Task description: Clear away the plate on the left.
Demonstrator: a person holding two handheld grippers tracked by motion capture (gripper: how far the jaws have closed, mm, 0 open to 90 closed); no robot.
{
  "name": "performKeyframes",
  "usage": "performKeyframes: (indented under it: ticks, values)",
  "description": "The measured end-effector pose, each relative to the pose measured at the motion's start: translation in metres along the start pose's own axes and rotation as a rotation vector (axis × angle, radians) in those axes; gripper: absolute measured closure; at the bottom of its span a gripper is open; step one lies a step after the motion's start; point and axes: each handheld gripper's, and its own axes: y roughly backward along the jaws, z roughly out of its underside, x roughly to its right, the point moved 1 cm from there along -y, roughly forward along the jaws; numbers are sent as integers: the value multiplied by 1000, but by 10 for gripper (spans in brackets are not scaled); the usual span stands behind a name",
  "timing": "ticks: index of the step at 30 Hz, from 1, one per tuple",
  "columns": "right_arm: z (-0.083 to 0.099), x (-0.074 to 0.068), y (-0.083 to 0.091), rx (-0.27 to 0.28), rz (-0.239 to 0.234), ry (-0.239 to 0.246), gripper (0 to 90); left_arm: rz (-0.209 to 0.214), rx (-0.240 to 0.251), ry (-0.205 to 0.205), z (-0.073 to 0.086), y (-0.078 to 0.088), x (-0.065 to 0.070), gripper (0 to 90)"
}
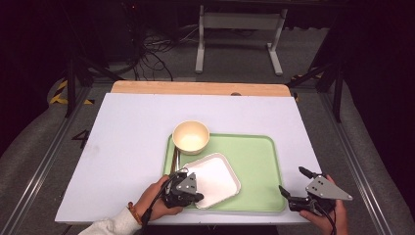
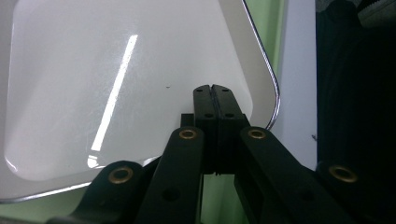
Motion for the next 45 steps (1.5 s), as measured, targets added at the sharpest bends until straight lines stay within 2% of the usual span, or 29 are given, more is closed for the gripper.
performKeyframes:
  ticks: [7,16,21,25,32,44,45]
  values:
    - [0,0,-1,-1,-1,2,113,-10,-4,30,13,11,-3,900]
    - [0,0,-1,1,1,3,113,-26,-5,43,24,19,-7,900]
    - [-1,0,-1,0,0,4,113,-30,2,64,30,23,-8,900]
    - [-1,-1,-1,0,1,6,113,-34,7,59,32,24,-10,900]
    - [-1,-1,-1,0,0,6,113,-42,6,78,37,28,-12,900]
    - [-1,-1,-1,1,3,11,113,-62,13,79,43,33,-16,900]
    - [-1,0,0,2,4,10,113,-66,11,89,44,33,-15,900]
